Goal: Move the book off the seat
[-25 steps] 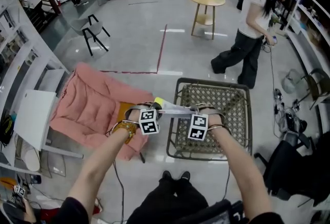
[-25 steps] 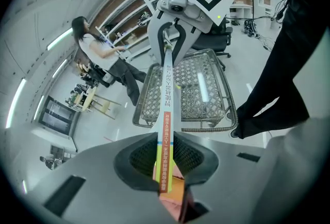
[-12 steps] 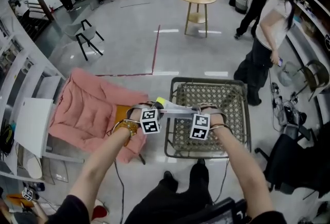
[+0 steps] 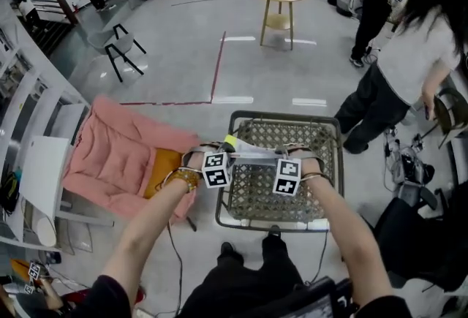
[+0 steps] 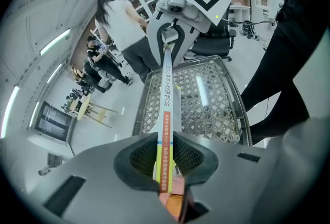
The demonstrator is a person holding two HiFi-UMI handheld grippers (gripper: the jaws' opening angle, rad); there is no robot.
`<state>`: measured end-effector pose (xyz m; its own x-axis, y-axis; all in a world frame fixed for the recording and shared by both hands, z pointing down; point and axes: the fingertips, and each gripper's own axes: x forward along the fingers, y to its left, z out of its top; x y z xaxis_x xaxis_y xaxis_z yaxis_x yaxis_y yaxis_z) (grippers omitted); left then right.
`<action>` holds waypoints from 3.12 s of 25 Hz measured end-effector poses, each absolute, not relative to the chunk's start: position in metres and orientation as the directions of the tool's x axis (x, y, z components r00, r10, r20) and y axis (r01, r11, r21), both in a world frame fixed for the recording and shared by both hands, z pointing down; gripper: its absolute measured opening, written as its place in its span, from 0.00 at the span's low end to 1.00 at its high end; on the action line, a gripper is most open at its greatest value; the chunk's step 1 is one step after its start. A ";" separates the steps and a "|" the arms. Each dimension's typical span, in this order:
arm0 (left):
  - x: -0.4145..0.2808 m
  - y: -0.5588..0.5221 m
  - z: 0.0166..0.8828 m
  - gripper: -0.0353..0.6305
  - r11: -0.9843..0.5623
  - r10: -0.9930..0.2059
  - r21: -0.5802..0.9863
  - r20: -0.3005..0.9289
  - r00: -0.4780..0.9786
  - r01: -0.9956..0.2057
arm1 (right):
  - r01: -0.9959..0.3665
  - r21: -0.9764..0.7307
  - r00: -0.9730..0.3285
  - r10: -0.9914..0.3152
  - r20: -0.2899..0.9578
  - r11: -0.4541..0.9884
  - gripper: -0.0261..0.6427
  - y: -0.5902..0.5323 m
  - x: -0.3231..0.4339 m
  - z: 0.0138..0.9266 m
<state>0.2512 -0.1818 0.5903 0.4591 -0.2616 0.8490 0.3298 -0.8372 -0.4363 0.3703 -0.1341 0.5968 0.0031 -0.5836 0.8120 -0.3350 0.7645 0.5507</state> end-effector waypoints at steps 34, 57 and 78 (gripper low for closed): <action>0.450 -0.290 0.644 0.16 -0.795 -0.340 -0.512 0.820 0.460 0.326 | -0.343 0.610 0.048 -0.635 0.771 0.715 0.14 -0.242 0.570 0.651; 0.489 -0.317 0.720 0.16 -0.751 -0.399 -0.584 0.772 0.494 0.307 | -0.342 0.649 0.097 -0.662 0.743 0.679 0.14 -0.265 0.608 0.726; 0.455 -0.258 0.800 0.16 -0.846 -0.180 -0.344 0.904 0.388 0.408 | -0.422 0.393 -0.015 -0.440 0.898 0.817 0.14 -0.198 0.569 0.805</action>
<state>0.4548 -0.2578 0.7996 0.3885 -0.1803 0.9036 0.4077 -0.8458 -0.3440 0.5693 -0.1982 0.8054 -0.0151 -0.4397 0.8980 -0.4215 0.8172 0.3931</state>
